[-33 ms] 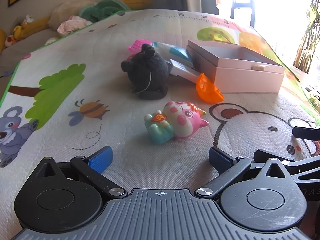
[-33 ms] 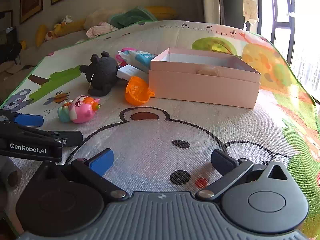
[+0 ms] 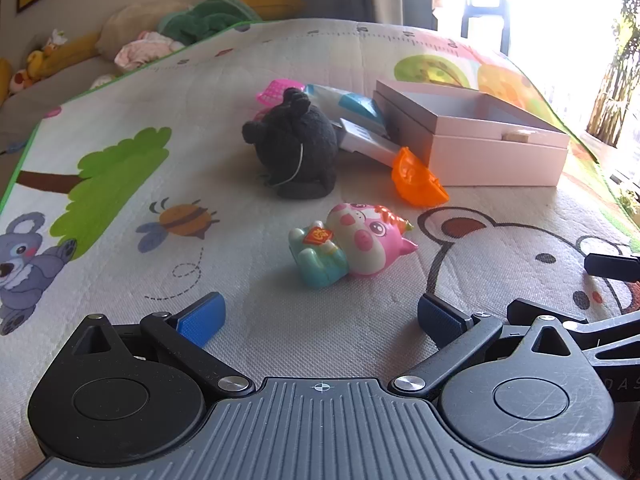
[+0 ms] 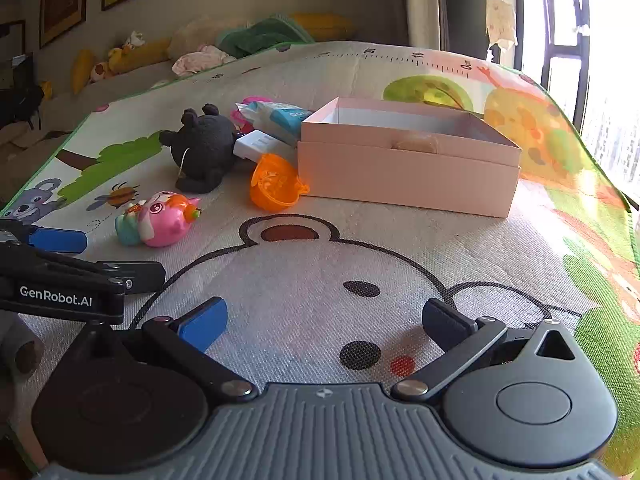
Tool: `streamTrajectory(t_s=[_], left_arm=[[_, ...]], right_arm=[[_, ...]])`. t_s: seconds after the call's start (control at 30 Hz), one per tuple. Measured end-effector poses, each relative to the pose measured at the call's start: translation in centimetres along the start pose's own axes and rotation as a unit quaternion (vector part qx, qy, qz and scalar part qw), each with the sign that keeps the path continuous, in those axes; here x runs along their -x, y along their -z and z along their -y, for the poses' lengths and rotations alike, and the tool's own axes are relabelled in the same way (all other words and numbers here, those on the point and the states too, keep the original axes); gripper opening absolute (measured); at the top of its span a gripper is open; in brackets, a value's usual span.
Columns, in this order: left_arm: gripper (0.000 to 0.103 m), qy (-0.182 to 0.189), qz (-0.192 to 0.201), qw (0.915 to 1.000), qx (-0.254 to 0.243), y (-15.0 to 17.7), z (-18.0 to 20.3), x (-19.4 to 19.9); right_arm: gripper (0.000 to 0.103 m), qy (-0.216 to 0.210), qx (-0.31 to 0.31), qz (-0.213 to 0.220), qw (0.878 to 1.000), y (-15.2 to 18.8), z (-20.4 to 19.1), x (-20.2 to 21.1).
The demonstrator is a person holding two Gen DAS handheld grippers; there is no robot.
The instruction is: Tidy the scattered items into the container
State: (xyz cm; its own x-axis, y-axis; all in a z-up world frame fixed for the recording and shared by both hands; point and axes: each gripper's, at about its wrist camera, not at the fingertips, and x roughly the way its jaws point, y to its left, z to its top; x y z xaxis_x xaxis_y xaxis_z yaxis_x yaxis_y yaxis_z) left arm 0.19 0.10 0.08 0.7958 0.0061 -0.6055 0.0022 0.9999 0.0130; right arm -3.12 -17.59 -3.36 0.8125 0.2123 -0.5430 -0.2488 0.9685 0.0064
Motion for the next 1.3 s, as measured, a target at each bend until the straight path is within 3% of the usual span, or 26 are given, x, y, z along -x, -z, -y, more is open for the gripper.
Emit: streamTrajectory(t_s=[1.3], left_arm=[[0.103, 0.002, 0.002, 1.0000, 0.002, 0.03, -0.06, 0.04]], right_arm=[[0.103, 0.010, 0.015, 0.015, 1.000, 0.32, -0.40, 0.13]])
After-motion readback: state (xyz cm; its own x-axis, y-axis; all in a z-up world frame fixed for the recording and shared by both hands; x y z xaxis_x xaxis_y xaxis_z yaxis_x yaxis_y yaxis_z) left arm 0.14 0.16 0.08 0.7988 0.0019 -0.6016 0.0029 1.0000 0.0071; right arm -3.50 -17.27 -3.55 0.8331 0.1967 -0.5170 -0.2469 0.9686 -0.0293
